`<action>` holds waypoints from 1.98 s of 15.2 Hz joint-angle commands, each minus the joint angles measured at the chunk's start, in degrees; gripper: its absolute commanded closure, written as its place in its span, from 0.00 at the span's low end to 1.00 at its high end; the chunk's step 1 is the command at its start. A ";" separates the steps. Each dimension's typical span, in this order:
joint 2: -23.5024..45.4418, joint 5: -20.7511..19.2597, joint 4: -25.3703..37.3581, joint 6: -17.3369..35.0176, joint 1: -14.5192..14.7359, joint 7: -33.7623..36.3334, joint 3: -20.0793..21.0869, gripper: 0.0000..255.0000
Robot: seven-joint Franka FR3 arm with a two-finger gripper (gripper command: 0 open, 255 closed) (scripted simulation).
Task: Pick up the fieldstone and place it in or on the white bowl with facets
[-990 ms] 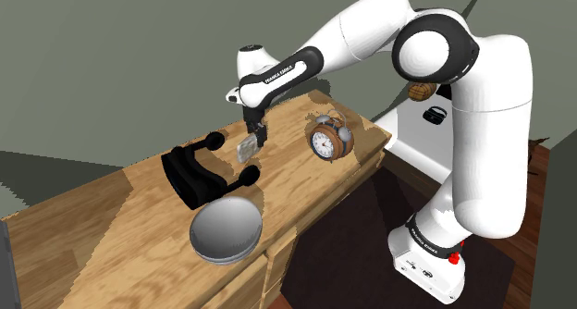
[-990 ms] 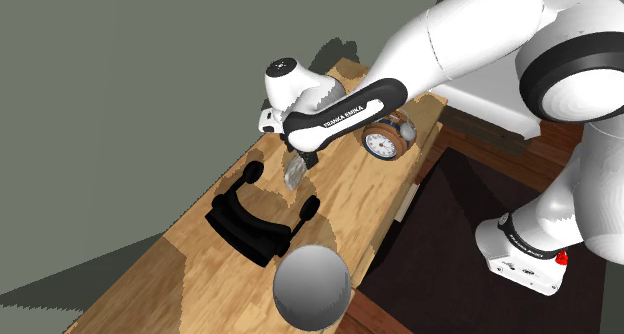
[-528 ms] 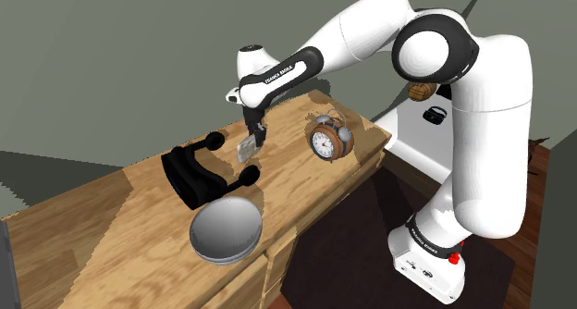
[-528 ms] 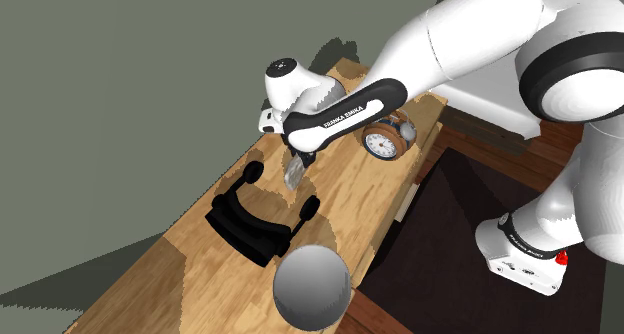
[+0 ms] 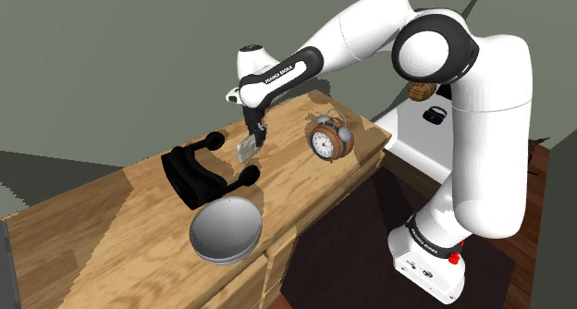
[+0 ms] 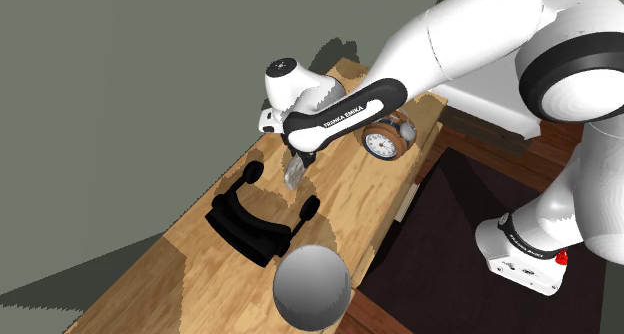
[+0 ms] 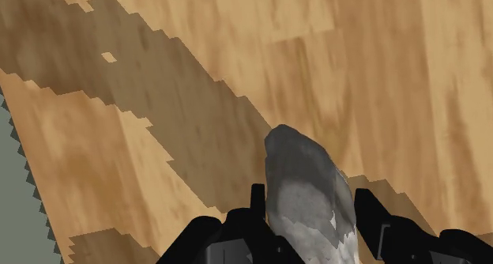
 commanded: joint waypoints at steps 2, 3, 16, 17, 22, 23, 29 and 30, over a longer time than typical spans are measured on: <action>-0.99 0.09 0.04 -1.02 -0.01 -0.05 0.08 1.00; -1.48 0.13 0.10 -1.57 -0.03 -0.07 0.10 1.00; -7.08 0.58 2.16 -9.22 -0.18 -0.40 0.35 1.00; -7.45 0.61 2.41 -9.84 -0.18 -0.43 0.36 1.00; -9.16 0.76 3.86 -12.99 -0.22 -0.54 0.43 1.00; -9.47 0.78 4.19 -13.64 -0.22 -0.56 0.44 1.00; -11.14 0.93 6.47 -17.58 -0.24 -0.68 0.50 1.00; -11.38 0.95 6.90 -18.25 -0.25 -0.70 0.51 1.00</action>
